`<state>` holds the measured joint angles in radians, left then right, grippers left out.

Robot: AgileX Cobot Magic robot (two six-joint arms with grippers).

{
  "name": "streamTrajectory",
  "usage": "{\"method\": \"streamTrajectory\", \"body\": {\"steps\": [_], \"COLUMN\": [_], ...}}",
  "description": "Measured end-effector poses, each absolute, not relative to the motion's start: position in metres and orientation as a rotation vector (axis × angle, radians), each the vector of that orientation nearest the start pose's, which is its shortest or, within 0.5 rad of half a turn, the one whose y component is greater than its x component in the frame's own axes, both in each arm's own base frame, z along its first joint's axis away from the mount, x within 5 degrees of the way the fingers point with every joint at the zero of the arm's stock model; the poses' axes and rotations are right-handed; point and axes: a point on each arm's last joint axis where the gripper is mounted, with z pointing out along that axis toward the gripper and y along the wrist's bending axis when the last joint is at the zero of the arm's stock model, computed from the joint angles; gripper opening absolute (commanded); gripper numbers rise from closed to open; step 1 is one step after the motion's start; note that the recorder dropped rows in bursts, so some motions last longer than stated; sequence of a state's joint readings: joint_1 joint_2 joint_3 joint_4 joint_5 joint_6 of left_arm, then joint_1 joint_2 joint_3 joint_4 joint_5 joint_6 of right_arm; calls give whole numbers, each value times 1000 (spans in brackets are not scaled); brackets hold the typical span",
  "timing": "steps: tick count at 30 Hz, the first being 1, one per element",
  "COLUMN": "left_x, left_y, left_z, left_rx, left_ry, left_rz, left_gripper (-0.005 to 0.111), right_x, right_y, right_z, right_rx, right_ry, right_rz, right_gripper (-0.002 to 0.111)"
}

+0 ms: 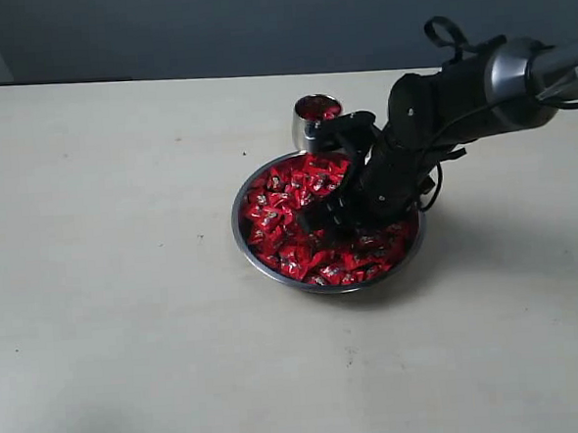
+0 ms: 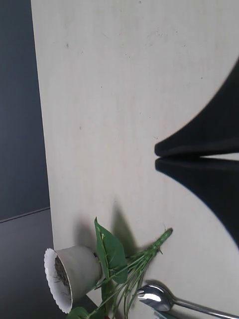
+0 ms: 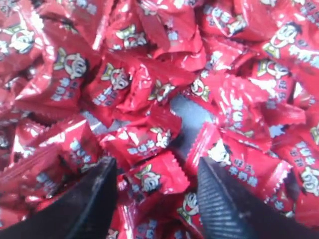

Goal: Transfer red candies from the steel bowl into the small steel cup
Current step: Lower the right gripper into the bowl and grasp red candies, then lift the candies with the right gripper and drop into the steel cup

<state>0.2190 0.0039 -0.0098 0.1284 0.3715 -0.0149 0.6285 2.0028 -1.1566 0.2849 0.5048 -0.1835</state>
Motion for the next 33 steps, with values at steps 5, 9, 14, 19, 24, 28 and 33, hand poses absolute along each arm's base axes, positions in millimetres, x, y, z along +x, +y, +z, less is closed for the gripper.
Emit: {"method": "streamTrajectory", "body": {"steps": [5, 9, 14, 19, 24, 28, 33], "left_x": [51, 51, 51, 51, 51, 51, 51], "left_y": [16, 16, 16, 16, 16, 16, 16], "left_z": [183, 183, 183, 183, 183, 183, 183], "left_rx": [-138, -138, -138, -138, -138, -138, -138], "left_ry": [1849, 1849, 1849, 1849, 1849, 1849, 1849], "left_rz": [269, 269, 269, 269, 269, 269, 269], "left_gripper": [0, 0, 0, 0, 0, 0, 0], "right_x": [301, 302, 301, 300, 306, 332, 377], "right_y": [235, 235, 234, 231, 229, 224, 218], "right_z": [112, 111, 119, 144, 179, 206, 229], "right_rx": [-832, -837, -863, -909, -980, -887, -738], "right_ry": [2755, 2755, 2738, 2672, 2557, 2501, 2452], "right_rz": [342, 343, 332, 311, 253, 267, 322], "right_gripper": [13, 0, 0, 0, 0, 0, 0]}}
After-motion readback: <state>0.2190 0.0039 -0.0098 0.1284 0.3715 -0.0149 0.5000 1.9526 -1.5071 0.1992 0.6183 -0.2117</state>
